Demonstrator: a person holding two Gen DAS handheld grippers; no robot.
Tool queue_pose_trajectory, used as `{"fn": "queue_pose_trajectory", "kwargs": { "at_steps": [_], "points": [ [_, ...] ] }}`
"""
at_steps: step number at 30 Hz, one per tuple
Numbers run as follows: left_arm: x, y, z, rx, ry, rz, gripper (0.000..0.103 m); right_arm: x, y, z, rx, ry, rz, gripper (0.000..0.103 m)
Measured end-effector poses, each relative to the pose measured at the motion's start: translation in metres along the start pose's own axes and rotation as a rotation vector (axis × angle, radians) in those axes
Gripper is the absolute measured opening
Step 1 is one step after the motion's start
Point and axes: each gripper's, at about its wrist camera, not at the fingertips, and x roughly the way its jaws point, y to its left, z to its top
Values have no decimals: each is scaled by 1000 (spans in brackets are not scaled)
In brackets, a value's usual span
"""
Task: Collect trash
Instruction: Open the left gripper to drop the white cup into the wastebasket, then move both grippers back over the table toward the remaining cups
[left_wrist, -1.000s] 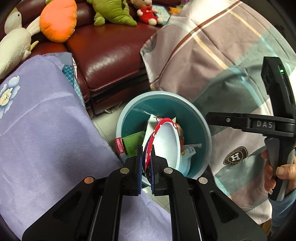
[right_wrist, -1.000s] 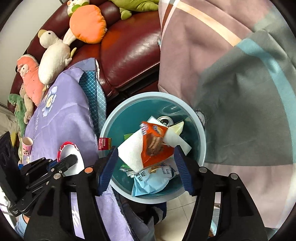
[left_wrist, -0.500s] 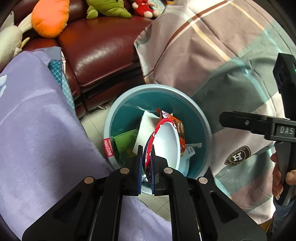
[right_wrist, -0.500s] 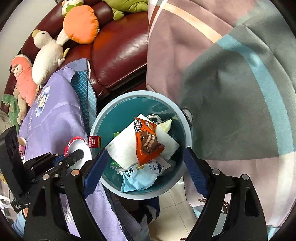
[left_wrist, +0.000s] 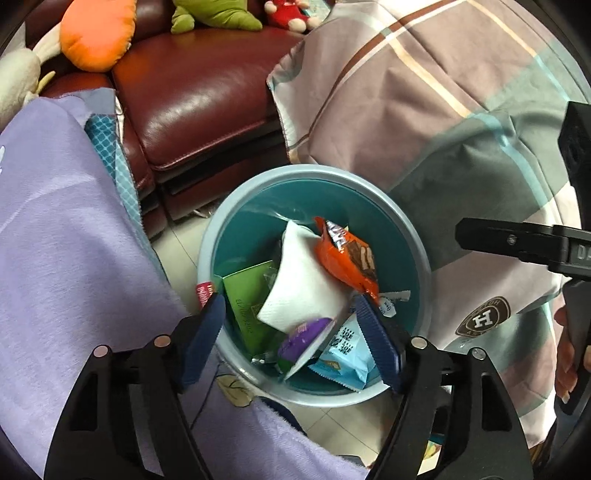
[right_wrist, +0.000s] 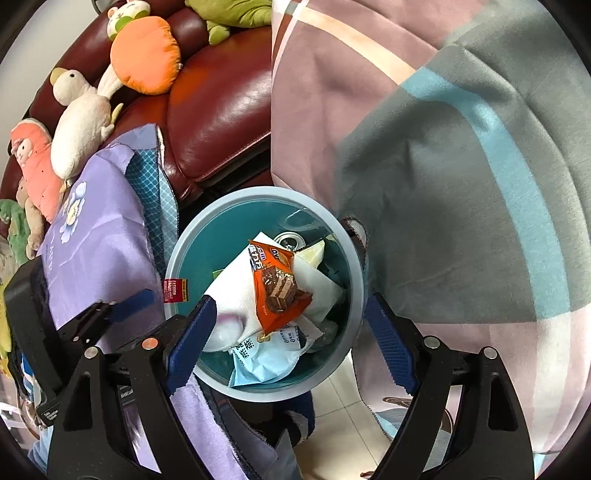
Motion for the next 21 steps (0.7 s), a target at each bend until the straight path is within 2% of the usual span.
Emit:
{"fn": "queue_pose_trajectory", "kwargs": {
  "at_steps": [2,4,6,10,16,21],
  "points": [
    [-3,4,-2,-9,4,2,78,3,3,-1,0,8,-4,80],
    [-8,8,-5,-26,3,-4,87,5,5,-2,1,14,-6,80],
    [-14,11,-7,-37,-7,-7,89,5,7,-2,-2,16,-11,85],
    [-26,15,-13,-45,-17,-5,93,2,13,-5,-2,25,-27,85],
    [-46,20,-24,-48,-20,-3,95,-9,28,-14,-11,33,-19,88],
    [-76,28,-39,-39,-61,14,95,-20,50,-25,-42,30,-16,88]
  ]
}}
